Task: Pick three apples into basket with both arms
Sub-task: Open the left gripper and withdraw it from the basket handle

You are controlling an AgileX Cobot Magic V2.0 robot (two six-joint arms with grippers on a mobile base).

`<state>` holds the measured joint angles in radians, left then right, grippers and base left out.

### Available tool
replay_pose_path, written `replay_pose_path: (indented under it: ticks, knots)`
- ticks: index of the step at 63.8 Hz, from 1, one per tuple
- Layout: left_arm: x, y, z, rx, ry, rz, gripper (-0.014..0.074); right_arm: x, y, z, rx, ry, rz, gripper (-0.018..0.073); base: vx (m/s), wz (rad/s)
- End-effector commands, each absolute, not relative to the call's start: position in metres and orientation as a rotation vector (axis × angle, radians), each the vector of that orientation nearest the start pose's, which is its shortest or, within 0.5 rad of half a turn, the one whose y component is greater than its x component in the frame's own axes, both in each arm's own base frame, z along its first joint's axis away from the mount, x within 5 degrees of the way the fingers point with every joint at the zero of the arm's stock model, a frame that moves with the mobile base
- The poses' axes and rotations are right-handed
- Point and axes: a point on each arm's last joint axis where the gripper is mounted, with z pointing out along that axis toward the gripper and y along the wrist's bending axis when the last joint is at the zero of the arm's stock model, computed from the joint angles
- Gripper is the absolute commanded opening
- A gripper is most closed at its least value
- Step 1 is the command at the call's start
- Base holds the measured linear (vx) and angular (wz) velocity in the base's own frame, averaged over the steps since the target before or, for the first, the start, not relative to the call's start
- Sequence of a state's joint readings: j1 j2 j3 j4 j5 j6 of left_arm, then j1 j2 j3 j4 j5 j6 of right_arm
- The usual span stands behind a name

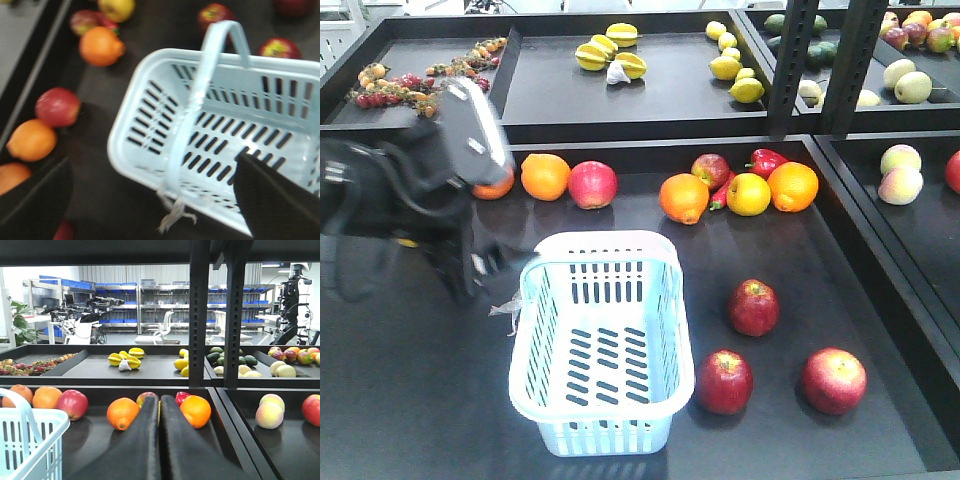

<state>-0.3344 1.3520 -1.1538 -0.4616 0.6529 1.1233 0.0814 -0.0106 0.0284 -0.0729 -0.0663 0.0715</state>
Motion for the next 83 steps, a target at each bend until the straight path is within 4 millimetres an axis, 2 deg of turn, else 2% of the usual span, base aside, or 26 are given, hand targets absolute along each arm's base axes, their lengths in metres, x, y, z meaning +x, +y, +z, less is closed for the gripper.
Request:
replay_pose_path:
  ticks: [1,15,24,33,41,53,65,72,83]
  knots:
    - [0.256,-0.101,0.388,0.987,1.809,-0.067,0.0593,0.055,0.005,0.212,-0.072,1.369,0.065,-0.0009,0.00,0.00]
    - [0.224,-0.055,0.430,0.465,1.832,-0.111,0.0590,0.055,0.005,0.212,-0.072,1.369,0.065,-0.0009,0.00,0.00]
    - [0.200,-0.040,0.438,0.301,1.888,-0.114,0.0590,0.055,0.005,0.212,-0.072,1.369,0.065,-0.0009,0.00,0.00]
    - [0.178,-0.030,0.432,0.220,2.017,-0.083,0.0590,0.055,0.005,0.212,-0.072,1.369,0.065,-0.0009,0.00,0.00]
    - [0.159,-0.023,0.416,0.160,2.060,-0.062,0.0590,0.055,0.005,0.212,-0.072,1.369,0.065,-0.0009,0.00,0.00]
    - [0.128,-0.012,0.389,0.080,2.066,-0.021,0.0590,0.054,0.006,0.215,-0.073,1.338,0.067,-0.0009,0.00,0.00]
    - [0.107,-0.006,0.381,0.064,2.036,0.010,0.0590,0.053,0.005,0.221,-0.019,1.329,0.129,-0.0009,0.00,0.00]
    - [0.103,-0.005,0.381,0.061,2.033,0.010,0.0590,0.051,0.004,0.235,-0.011,1.379,0.125,-0.0009,0.00,0.00]
    - [0.103,-0.005,0.380,0.061,2.045,0.010,0.0590,0.052,0.004,0.275,0.018,1.541,0.139,-0.0009,0.00,0.00]
